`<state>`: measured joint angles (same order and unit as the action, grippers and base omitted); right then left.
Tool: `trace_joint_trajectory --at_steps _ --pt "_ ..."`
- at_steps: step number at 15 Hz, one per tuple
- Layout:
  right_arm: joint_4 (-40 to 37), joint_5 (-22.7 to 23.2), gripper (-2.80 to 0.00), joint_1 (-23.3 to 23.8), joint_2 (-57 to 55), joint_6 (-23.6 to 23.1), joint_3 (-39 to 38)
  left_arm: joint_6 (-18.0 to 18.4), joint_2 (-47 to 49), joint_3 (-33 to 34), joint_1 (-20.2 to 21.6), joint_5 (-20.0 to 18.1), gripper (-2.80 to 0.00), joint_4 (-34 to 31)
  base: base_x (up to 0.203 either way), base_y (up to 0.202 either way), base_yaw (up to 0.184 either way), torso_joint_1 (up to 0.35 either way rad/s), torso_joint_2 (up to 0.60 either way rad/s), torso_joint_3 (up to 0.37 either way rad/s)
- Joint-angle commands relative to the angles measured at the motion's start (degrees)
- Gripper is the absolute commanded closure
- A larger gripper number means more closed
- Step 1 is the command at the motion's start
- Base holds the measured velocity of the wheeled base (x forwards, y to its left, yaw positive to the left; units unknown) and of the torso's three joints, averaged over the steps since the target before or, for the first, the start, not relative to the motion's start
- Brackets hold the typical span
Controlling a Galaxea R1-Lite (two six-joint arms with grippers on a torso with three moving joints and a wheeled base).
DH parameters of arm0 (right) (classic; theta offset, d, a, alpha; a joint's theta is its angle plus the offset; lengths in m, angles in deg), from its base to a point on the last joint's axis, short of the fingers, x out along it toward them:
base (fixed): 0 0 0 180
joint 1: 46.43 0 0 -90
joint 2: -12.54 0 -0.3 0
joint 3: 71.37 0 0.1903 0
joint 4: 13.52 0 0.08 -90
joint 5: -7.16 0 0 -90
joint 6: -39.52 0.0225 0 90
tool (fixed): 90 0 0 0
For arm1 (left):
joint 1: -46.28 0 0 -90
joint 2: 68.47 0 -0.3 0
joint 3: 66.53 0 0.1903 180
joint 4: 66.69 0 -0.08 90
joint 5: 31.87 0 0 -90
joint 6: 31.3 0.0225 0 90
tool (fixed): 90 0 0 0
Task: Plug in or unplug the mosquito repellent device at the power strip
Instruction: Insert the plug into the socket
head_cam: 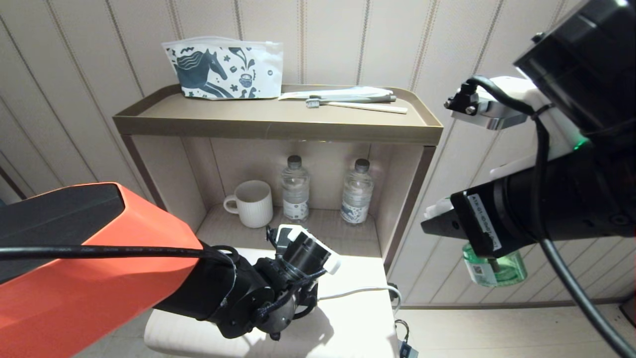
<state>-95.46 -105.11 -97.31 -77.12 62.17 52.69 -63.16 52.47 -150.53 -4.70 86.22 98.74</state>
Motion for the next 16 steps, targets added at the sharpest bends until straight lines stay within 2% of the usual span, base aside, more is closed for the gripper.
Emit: trace_joint_trajectory --at_steps 1,6,13,16 --pt "-0.31 -0.05 0.00 0.17 0.16 0.11 -0.12 -0.19 0.26 0.19 -0.08 -0.02 0.00 0.09 0.000 0.000 0.000 0.000 0.00 0.000" --pt "-0.22 -0.05 0.00 0.26 -0.16 0.03 -0.06 -0.21 0.61 0.34 -1.49 -0.23 0.00 0.00 0.000 0.000 0.000 0.000 0.00 0.000" --pt "0.17 0.00 0.00 0.35 -0.25 0.03 -0.81 -0.30 0.29 -0.85 -1.38 0.12 0.00 0.32 0.000 0.000 0.000 0.000 0.00 0.000" --pt "0.22 0.01 0.00 0.35 -0.11 0.03 -0.90 0.23 -2.67 -3.55 1.65 0.30 0.00 -0.59 0.000 0.000 0.000 0.000 0.00 0.000"
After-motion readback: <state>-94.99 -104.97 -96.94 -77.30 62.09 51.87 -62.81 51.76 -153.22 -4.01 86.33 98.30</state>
